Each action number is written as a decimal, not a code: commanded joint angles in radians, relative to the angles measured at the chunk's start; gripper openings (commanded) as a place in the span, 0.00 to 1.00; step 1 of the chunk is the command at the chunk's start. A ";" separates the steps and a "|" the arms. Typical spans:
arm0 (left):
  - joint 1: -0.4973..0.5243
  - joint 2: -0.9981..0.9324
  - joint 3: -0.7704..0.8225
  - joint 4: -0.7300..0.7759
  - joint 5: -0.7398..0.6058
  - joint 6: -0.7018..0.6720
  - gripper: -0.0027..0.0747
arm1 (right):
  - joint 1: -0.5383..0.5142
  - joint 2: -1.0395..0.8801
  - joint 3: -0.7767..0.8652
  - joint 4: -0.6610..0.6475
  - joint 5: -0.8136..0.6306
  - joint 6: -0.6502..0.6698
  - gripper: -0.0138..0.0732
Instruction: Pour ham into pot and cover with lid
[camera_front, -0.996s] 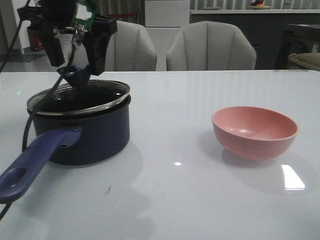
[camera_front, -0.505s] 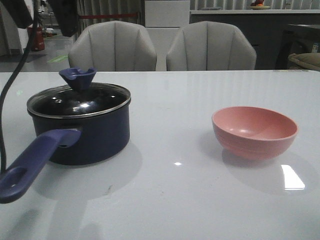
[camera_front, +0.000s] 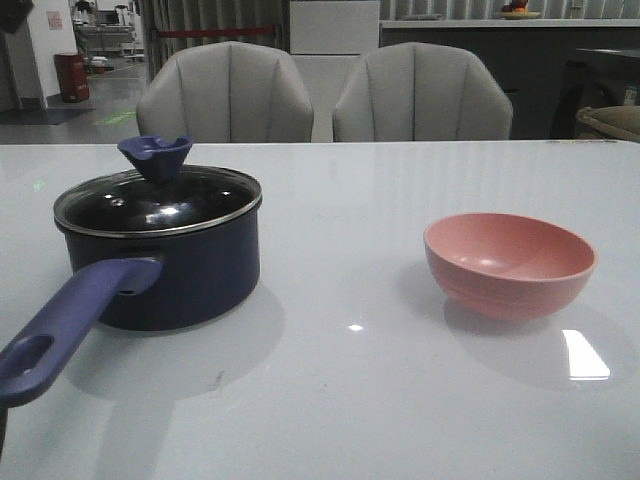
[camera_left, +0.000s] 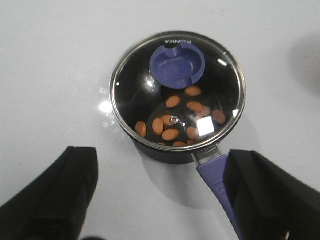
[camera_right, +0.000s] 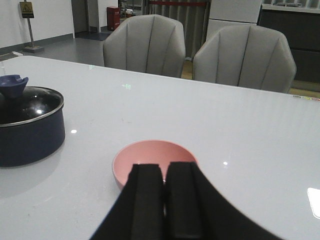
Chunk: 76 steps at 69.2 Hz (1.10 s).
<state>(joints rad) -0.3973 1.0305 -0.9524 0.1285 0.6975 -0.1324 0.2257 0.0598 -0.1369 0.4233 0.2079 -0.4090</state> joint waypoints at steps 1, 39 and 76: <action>0.004 -0.149 0.070 0.009 -0.170 -0.013 0.75 | 0.000 0.010 -0.029 0.007 -0.084 -0.008 0.34; 0.002 -0.860 0.525 0.034 -0.299 -0.013 0.53 | 0.000 0.010 -0.029 0.007 -0.084 -0.008 0.34; 0.002 -0.913 0.569 0.040 -0.308 -0.013 0.18 | 0.000 0.010 -0.029 0.007 -0.084 -0.008 0.34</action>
<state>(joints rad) -0.3973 0.1086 -0.3571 0.1620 0.4765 -0.1324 0.2257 0.0598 -0.1369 0.4233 0.2079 -0.4090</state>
